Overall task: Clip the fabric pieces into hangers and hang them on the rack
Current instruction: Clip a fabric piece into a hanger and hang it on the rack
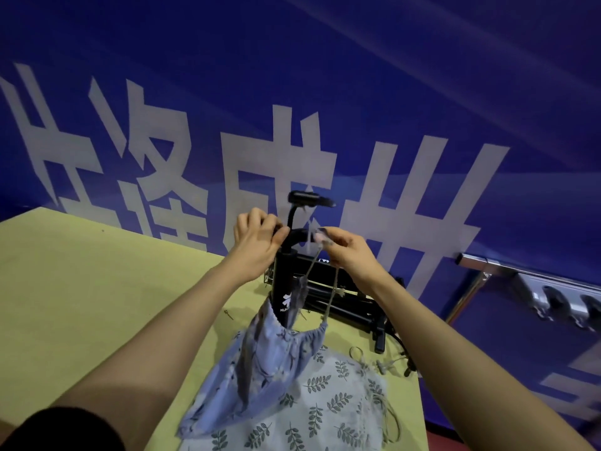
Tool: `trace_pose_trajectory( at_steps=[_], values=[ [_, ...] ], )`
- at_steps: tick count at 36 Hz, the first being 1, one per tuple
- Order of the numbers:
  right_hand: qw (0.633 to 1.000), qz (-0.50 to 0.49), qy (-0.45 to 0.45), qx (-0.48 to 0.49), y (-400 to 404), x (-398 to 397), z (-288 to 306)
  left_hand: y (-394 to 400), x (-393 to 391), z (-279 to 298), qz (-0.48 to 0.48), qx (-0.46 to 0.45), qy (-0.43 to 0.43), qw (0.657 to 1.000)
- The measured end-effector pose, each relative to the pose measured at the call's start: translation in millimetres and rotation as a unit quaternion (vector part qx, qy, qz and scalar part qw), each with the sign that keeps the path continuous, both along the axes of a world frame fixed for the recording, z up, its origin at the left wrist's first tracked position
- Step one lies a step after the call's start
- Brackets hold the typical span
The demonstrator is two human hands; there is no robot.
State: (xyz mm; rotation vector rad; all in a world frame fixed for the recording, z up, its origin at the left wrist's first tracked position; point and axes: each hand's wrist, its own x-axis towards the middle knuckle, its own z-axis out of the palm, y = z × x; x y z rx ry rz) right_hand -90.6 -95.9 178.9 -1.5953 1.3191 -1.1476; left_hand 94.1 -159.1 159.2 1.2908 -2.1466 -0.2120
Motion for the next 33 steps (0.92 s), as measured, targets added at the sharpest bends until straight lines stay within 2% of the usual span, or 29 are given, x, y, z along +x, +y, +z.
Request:
trace_pose_trajectory(
  at_steps=[3, 5, 8, 11, 15, 18, 20, 22, 28, 30, 33],
  values=[
    [0.997, 0.056, 0.047, 0.034, -4, -14, 3, 6, 4, -4, 0.004, -0.003, 0.033, 0.999],
    [0.997, 0.045, 0.065, 0.025, -6, -22, 5, 6, 6, -3, 0.004, 0.000, 0.031, 1.000],
    [0.990, -0.029, 0.129, -0.047, -9, -21, 12, 7, 8, 0, 0.000, 0.009, 0.022, 1.000],
    [0.966, -0.141, 0.163, -0.144, -18, -17, 20, 12, 8, 0, -0.036, -0.019, 0.013, 0.999],
    [0.947, -0.224, 0.096, -0.211, -27, -13, 41, 17, 6, -2, -0.050, -0.035, -0.011, 0.998],
    [0.961, -0.224, -0.035, -0.158, -28, -7, 63, 22, 7, -1, -0.063, -0.027, -0.005, 0.998],
    [0.965, -0.218, -0.069, -0.128, -29, -4, 77, 25, 7, 0, -0.075, -0.014, 0.001, 0.997],
    [0.967, -0.216, -0.030, -0.130, -30, 0, 87, 27, 6, 0, -0.082, 0.002, -0.011, 0.997],
    [0.940, -0.201, 0.114, -0.252, -34, 15, 95, 39, -6, 1, -0.064, 0.097, -0.014, 0.993],
    [0.937, -0.187, 0.125, -0.269, -34, 18, 93, 41, -12, 5, -0.057, 0.105, -0.038, 0.992],
    [0.948, -0.159, 0.093, -0.258, -33, 22, 94, 42, -19, 6, -0.041, 0.092, -0.071, 0.992]
  ],
)
